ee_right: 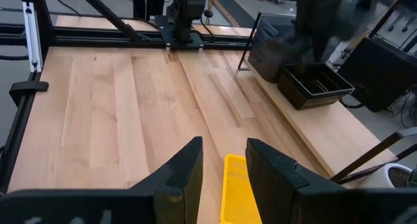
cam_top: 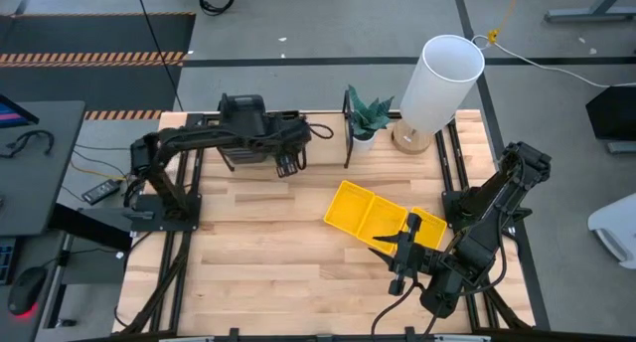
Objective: Stack baskets on shelf by color
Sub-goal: Stack the left yellow basket on top of the middle yellow basket
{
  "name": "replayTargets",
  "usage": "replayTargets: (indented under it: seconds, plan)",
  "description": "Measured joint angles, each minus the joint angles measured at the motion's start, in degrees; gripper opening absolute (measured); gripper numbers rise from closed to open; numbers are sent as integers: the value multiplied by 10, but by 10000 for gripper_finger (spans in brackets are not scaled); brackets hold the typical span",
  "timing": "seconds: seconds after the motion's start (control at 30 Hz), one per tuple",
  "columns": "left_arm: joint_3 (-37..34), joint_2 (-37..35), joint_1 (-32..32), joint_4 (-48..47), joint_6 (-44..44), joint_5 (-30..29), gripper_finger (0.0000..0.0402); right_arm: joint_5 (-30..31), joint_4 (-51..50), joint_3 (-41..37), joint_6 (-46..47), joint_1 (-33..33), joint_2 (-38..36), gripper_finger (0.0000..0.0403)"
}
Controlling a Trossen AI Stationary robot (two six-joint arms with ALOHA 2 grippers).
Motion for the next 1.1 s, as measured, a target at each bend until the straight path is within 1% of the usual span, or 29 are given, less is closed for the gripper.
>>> replayTargets:
  seconds: [0.17, 0.27, 0.4, 0.57, 0.7, 0.77, 0.87, 0.9, 0.97, 1.1]
  plan:
    - [0, -42, -66, 105, 21, 68, 220, -14, 0, -14, -3, 0, 0, 122]
    - [0, -49, -115, 155, 21, 85, 204, -41, 1, -30, -3, 0, 0, 122]
    - [0, -49, -179, 179, 16, 85, 181, -78, 7, -51, -4, -4, 0, 122]
    - [0, -49, -246, 182, 16, 66, 152, -90, 26, -72, 13, -15, 0, 122]
    - [-1, -49, -280, 177, 12, 49, 131, -99, 29, -73, 20, -26, 0, 122]
    - [-22, -50, -290, 192, 3, 48, 123, -115, 31, -73, 33, -32, 0, 122]
    - [-79, -64, -303, 203, -18, 37, 116, -141, 30, -73, 57, -44, 0, 122]
    - [-100, -71, -306, 220, -29, 33, 115, -149, 30, -73, 66, -49, 0, 123]
    - [-147, -90, -314, 264, -43, 27, 114, -161, 27, -73, 81, -60, 0, 123]
    - [-242, -135, -330, 397, -48, 27, 114, -187, 25, -73, 100, -87, 0, 127]
